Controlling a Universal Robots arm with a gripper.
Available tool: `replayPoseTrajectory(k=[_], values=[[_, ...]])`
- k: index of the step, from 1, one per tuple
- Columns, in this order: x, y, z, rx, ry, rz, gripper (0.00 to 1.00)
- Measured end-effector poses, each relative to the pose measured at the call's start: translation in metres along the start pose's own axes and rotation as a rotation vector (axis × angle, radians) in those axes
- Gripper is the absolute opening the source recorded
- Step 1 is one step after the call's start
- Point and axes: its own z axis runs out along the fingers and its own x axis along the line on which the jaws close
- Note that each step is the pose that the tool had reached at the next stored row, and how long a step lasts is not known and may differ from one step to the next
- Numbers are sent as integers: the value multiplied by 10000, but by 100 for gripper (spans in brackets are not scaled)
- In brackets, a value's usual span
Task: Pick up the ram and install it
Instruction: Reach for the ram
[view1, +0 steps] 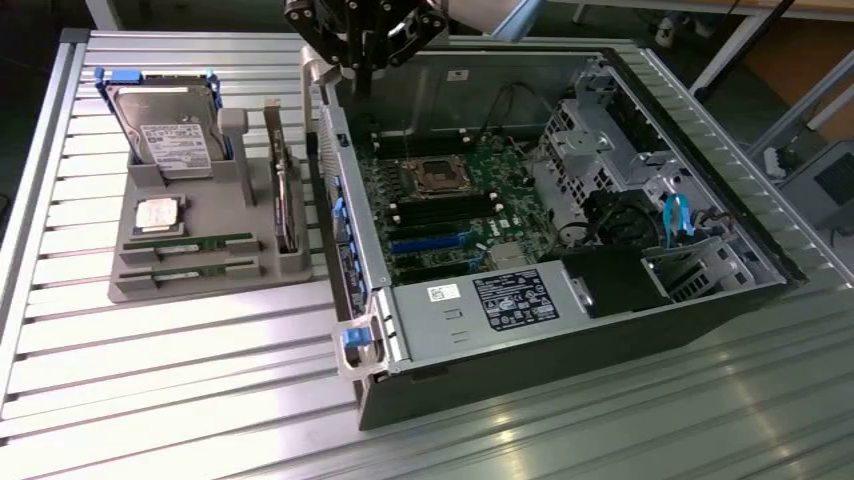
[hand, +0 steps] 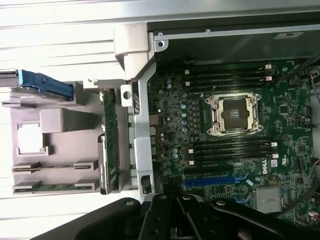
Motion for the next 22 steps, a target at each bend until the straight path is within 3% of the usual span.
replayPoseTrajectory(k=[7,12,15,17,20,22], values=[[421,-32,-11,0,0,0,9],[611,-46,-15,-1,-1,1,9],[817,-62,-18,0,0,0,9],[891,-68,-18,-1,-1,0,9],[1175,-89,-18,0,2,0,9],[1281,-97,-18,0,6,0,9]])
